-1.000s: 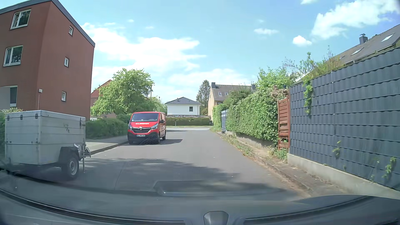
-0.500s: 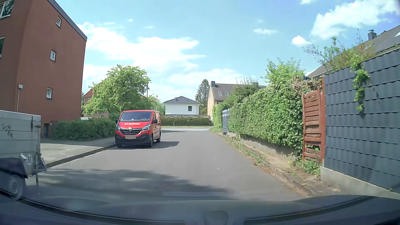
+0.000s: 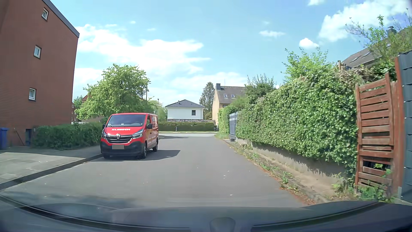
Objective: Follow the waypoints while adhering to traffic rules and regulations
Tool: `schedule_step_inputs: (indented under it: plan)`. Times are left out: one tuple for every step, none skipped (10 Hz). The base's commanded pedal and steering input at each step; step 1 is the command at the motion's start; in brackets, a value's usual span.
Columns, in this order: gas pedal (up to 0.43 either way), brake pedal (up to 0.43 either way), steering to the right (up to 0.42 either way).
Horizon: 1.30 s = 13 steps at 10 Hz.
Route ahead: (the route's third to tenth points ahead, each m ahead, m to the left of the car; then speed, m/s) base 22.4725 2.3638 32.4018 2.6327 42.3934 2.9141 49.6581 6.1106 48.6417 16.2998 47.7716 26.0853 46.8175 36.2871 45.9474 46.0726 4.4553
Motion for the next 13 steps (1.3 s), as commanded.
schedule_step_inputs:
  plan:
    - [0.047, 0.0, 0.003]
    - [0.047, 0.0, -0.001]
    - [0.047, 0.0, -0.004]
    - [0.047, 0.0, -0.005]
    - [0.047, 0.0, -0.005]
    - [0.047, 0.0, -0.006]
    - [0.047, 0.0, -0.006]
    - [0.047, 0.0, -0.01]
    - [0.047, 0.0, -0.011]
    - [0.047, 0.0, -0.011]
    - [0.047, 0.0, -0.011]
    - [0.047, 0.0, -0.012]
    - [0.047, 0.0, -0.011]
